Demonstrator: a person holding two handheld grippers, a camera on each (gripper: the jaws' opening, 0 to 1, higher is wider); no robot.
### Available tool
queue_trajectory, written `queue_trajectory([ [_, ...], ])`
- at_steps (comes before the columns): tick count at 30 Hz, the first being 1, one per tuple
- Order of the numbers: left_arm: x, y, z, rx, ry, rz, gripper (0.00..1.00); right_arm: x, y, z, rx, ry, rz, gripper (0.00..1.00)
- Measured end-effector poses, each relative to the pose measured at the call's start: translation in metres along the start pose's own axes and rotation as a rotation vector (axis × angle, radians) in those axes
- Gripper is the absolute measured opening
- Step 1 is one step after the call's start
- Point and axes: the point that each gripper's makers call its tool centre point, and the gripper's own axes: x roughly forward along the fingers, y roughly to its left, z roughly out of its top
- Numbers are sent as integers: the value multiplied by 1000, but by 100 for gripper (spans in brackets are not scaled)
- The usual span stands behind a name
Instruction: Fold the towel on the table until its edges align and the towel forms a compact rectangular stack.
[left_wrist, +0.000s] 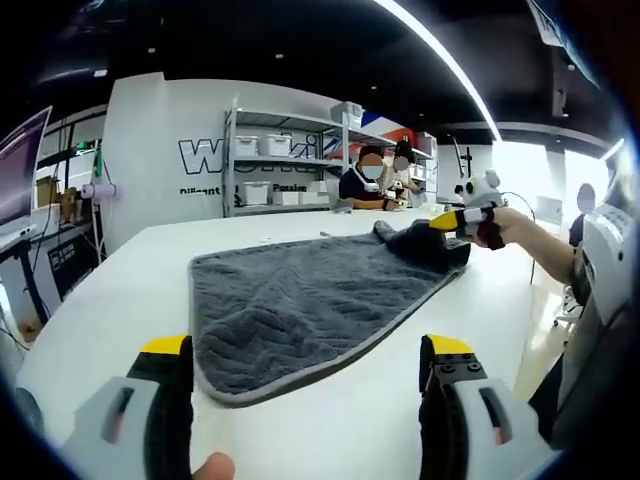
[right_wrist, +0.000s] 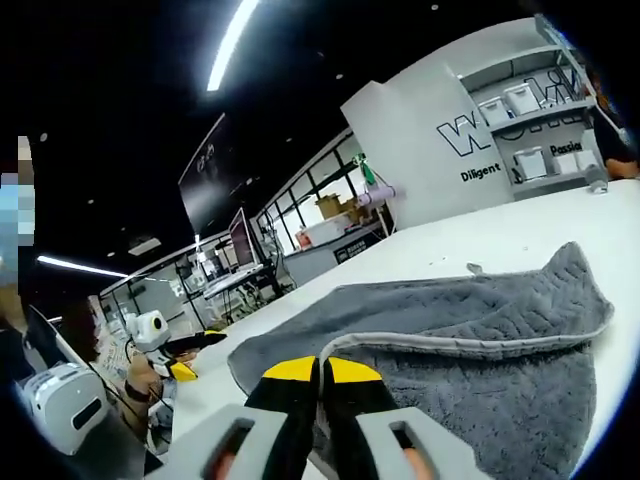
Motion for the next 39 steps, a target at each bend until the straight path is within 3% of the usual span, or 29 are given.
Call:
queue_trajectory([
  [39,-12,9,-6,-7,-5,5,99,37,19,-9,48,19,54,3],
])
